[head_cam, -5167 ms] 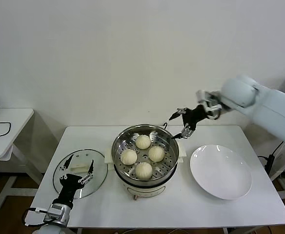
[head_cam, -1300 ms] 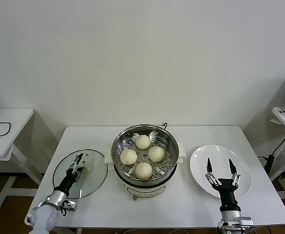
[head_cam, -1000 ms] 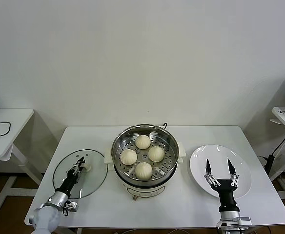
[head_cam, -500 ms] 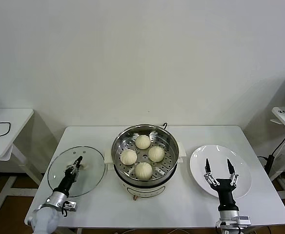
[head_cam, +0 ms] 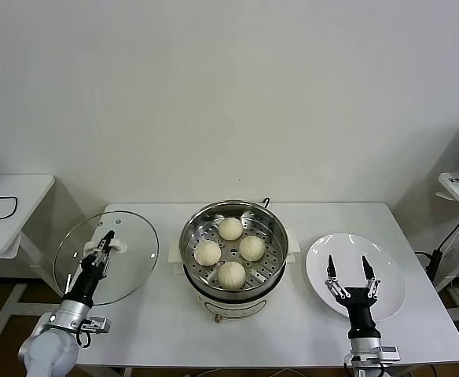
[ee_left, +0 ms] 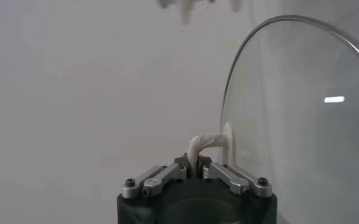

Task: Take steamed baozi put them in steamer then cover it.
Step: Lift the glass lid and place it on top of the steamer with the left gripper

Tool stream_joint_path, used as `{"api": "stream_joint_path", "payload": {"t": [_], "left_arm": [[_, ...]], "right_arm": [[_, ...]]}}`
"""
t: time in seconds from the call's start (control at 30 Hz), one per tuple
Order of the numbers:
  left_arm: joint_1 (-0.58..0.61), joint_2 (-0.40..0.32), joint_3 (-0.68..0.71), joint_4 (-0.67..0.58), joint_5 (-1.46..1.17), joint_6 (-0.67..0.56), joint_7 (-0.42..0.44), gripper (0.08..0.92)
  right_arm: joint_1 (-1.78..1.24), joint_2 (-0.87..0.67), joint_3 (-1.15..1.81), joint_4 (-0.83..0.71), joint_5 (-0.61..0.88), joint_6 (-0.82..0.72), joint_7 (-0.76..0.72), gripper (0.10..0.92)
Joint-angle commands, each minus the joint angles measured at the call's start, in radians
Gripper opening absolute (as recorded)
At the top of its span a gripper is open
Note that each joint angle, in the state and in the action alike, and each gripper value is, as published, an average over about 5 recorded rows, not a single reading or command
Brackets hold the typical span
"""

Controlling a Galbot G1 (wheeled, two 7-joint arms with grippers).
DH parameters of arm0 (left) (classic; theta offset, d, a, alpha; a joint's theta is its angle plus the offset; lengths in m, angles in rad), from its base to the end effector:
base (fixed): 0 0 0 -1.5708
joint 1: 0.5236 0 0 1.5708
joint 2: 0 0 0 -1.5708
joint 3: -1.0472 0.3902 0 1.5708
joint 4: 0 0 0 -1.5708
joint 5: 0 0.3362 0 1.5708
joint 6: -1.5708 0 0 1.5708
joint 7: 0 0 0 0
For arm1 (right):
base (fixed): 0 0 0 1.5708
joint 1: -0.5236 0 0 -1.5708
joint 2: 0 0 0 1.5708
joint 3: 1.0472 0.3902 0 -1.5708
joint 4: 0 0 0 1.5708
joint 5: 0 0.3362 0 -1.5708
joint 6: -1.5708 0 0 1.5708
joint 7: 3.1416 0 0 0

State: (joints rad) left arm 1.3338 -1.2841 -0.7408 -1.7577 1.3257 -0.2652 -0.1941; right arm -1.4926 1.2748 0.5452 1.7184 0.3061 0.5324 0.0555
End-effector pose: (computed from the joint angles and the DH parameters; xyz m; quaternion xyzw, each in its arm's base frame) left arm 0.2262 0.1610 -0.3734 -0.0040 0.6809 0.7267 0.0905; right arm 0.1605 -0.1063 -0.4355 0.0193 0.9929 0.0124 0.1166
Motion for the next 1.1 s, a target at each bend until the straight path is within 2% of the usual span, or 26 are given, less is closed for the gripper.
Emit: {"api": "stream_joint_path", "payload": {"t": [0.03, 0.2, 0.33, 0.53, 0.7, 0.9, 1.1], "left_arm": [[0.068, 0.101, 0.166, -0.412, -0.174, 0.294, 0.238, 0.195], [0.018, 0.153, 0.319, -0.489, -0.157, 0.445, 0.33, 0.195], [-0.04, 0.16, 0.5, -0.502, -0.1, 0.568, 0.379, 0.195], [-0.172, 0.123, 0.756, -0.46, 0.009, 0.672, 0.442, 0.195], [-0.285, 0.061, 0.921, -0.389, 0.099, 0.726, 0.479, 0.195], [-0.364, 0.003, 1.003, -0.301, 0.155, 0.766, 0.502, 0.195], [-0.38, -0.039, 1.02, -0.236, 0.197, 0.777, 0.51, 0.195]], "right_arm": [[0.005, 0.0, 0.0, -0.007, 0.0, 0.006, -0.001, 0.823], [0.004, 0.0, 0.007, -0.006, 0.0, 0.013, -0.002, 0.823], [0.004, 0.001, 0.016, -0.001, 0.0, 0.012, -0.001, 0.823], [0.002, 0.007, 0.029, 0.004, -0.002, 0.01, -0.001, 0.823], [-0.004, 0.017, 0.038, 0.007, -0.01, 0.01, -0.001, 0.823], [-0.011, 0.028, 0.047, 0.006, -0.022, 0.012, 0.001, 0.823], [-0.014, 0.029, 0.054, 0.0, -0.024, 0.016, 0.001, 0.823]]}}
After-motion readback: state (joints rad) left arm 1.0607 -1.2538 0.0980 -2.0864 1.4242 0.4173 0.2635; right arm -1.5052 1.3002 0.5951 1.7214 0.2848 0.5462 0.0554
